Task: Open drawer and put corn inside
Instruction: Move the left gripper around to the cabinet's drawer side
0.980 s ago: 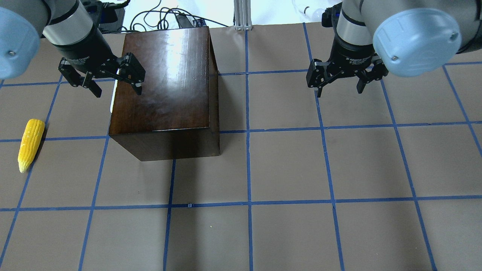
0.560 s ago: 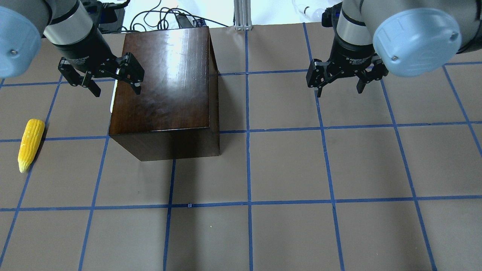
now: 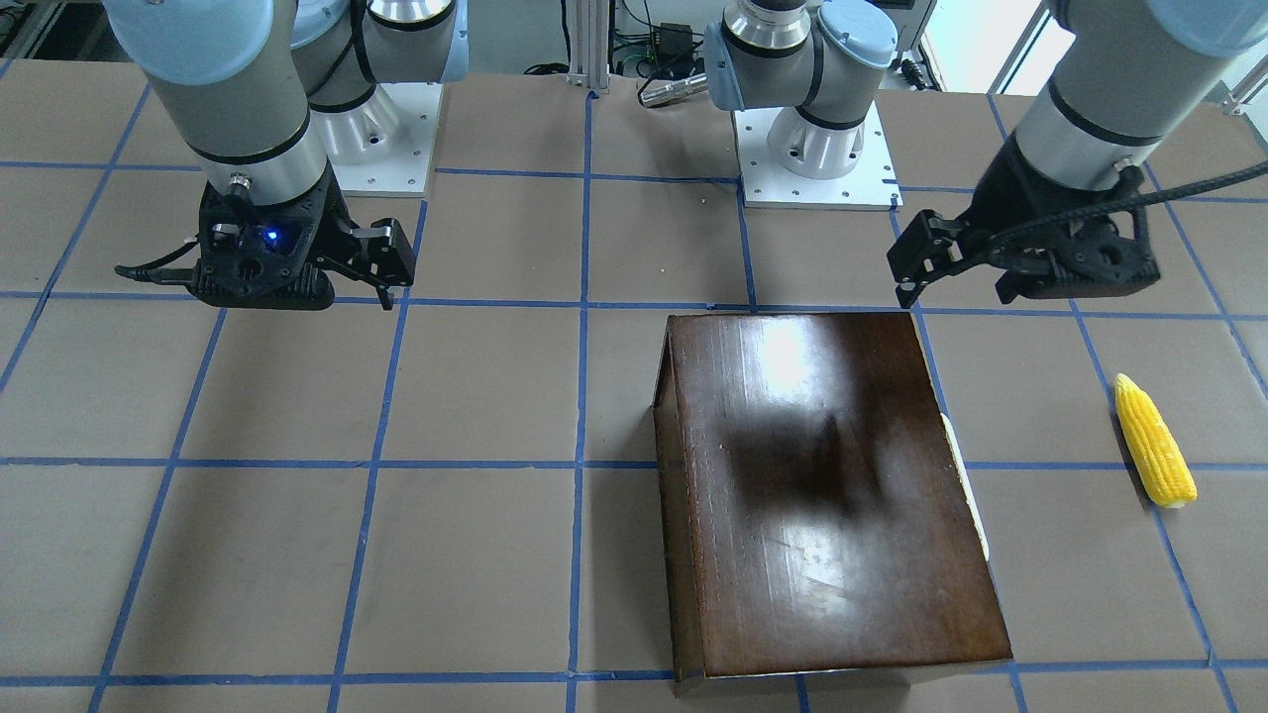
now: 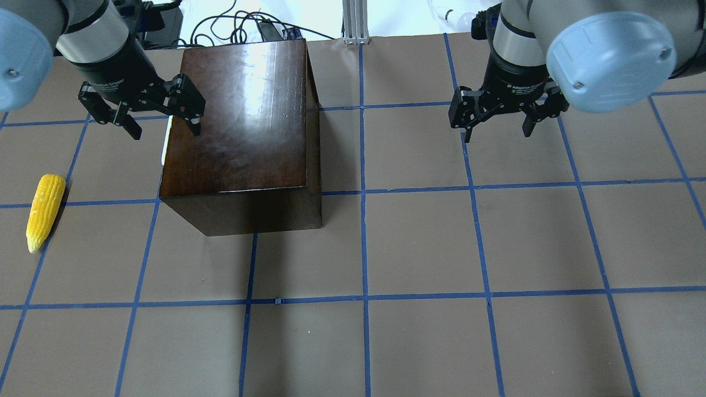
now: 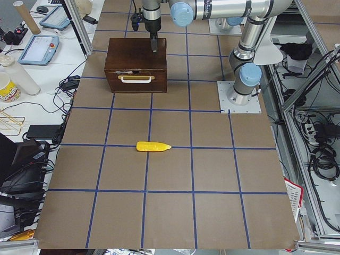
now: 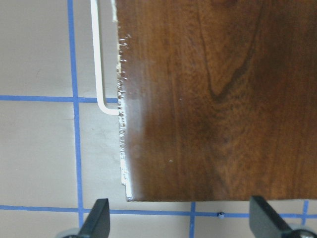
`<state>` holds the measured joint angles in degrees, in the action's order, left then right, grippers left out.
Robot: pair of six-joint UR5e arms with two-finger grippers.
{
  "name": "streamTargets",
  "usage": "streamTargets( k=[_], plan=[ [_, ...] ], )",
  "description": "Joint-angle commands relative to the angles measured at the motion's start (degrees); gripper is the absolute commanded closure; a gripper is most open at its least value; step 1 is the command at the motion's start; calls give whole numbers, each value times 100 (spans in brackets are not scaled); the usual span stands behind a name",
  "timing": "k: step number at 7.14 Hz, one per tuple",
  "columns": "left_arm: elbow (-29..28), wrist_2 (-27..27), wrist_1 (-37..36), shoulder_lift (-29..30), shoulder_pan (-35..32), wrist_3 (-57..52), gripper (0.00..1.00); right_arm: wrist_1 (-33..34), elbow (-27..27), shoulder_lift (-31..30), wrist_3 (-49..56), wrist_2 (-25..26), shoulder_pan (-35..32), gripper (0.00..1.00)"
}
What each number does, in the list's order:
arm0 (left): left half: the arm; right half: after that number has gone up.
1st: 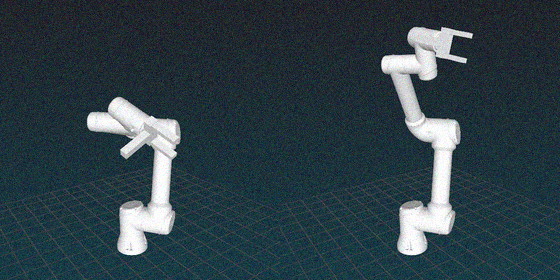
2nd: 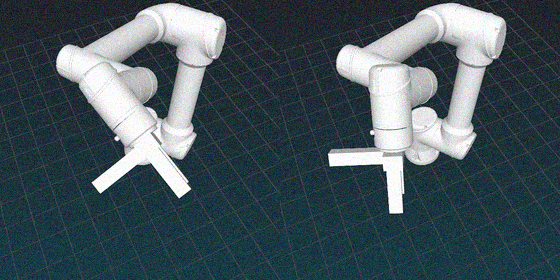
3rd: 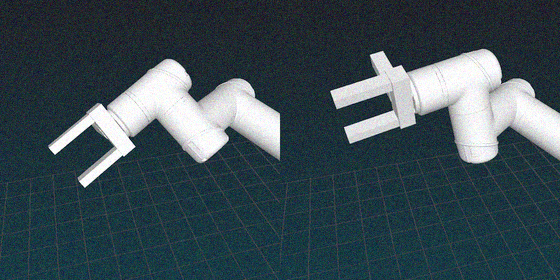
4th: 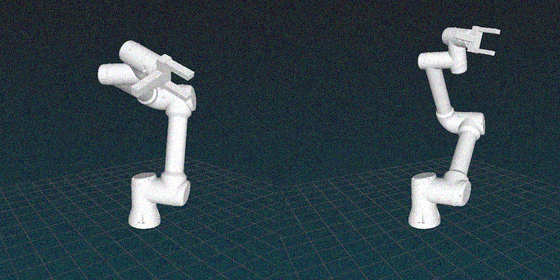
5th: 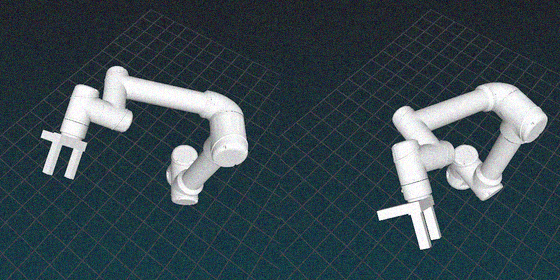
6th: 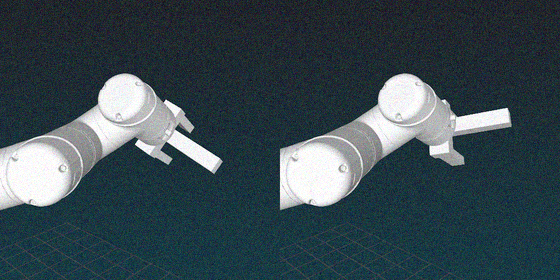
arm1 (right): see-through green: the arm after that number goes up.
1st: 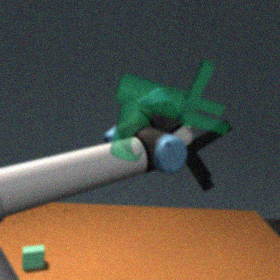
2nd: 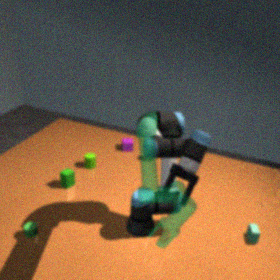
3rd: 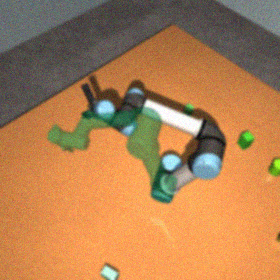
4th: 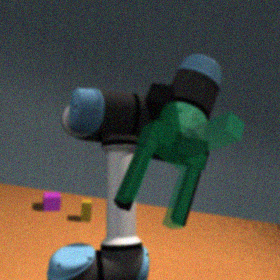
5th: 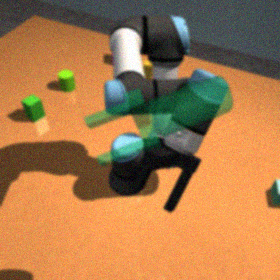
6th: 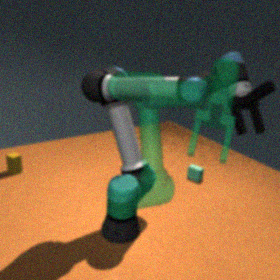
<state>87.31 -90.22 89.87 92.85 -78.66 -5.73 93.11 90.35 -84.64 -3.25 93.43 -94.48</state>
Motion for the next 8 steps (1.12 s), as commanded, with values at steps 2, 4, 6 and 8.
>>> streamTargets(
  k=[2, 4, 6, 8],
  plan=[
    [-239, 224, -224, 214, 1104, -1066, 0, 5, 0, -8, 0, 9, 0, 0],
    [-275, 363, -363, 486, 1343, -1665, 0, 5, 0, -8, 0, 9, 0, 0],
    [-214, 932, -548, 838, 1432, -1791, 0, 5, 0, 0, 0, 0, 0, 0],
    [-83, 1111, -988, 1242, 1423, -1791, 0, -4, 0, 0, 0, 0, 0, 0]
  ],
)
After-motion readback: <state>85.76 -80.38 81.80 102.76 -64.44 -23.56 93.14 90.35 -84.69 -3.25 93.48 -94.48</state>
